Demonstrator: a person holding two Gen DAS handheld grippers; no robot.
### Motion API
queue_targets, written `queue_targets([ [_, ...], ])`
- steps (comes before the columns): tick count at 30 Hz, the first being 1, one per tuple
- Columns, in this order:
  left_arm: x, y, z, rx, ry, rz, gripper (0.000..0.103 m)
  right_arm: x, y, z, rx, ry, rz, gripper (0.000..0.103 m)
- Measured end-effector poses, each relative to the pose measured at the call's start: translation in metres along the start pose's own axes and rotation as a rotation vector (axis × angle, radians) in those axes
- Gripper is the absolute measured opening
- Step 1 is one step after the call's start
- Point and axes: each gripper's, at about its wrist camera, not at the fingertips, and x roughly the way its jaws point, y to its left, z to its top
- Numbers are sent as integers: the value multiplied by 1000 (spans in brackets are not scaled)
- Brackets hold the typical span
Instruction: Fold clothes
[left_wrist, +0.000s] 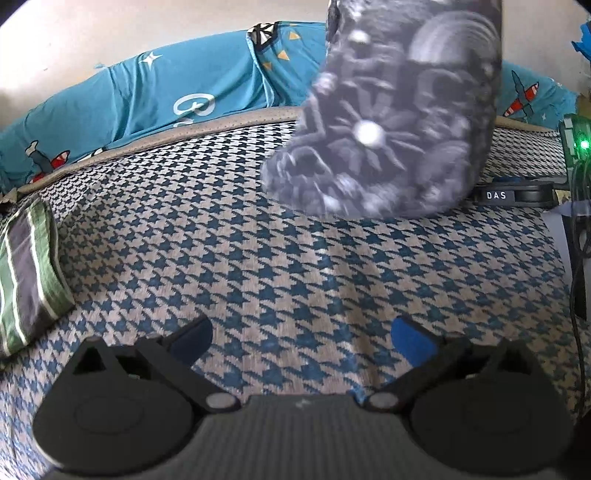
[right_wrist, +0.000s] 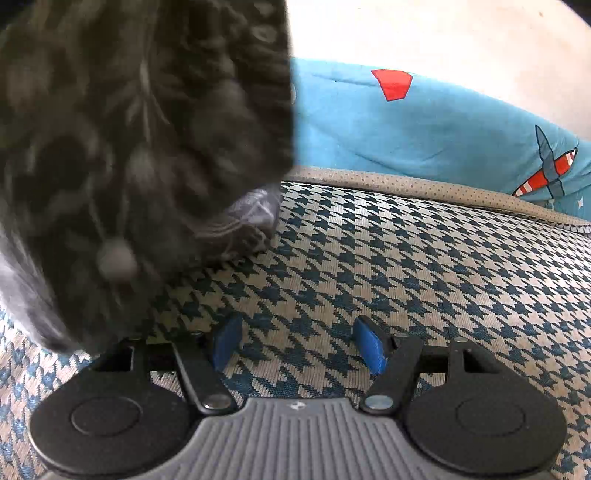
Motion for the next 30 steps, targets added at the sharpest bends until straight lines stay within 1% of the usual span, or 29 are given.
queue_targets([
  [2,0,-1,2,-1,16,-9,103,-1,-1,-1,-2,0,-1,66],
  [5,1,0,1,2,27,8,103,-1,-2,1,-5,1,-4,66],
  [8,0,3,3,-16,30,11,103,3,4,3,-10,4,-8,66],
  [11,2,5,4,-33,44,33,103,3,7,2,-11,5,-8,66],
  [16,3,8,1,-59,77,17,103,1,10,2,-11,6,-9,66],
  [19,3,9,3,-65,78,17,103,-1,11,1,-10,6,-8,66],
  [23,3,14,6,-94,75,-1,103,-1,10,3,-8,9,-5,66],
  [30,19,8,-3,-124,59,23,103,-2,9,3,-7,8,-2,66],
])
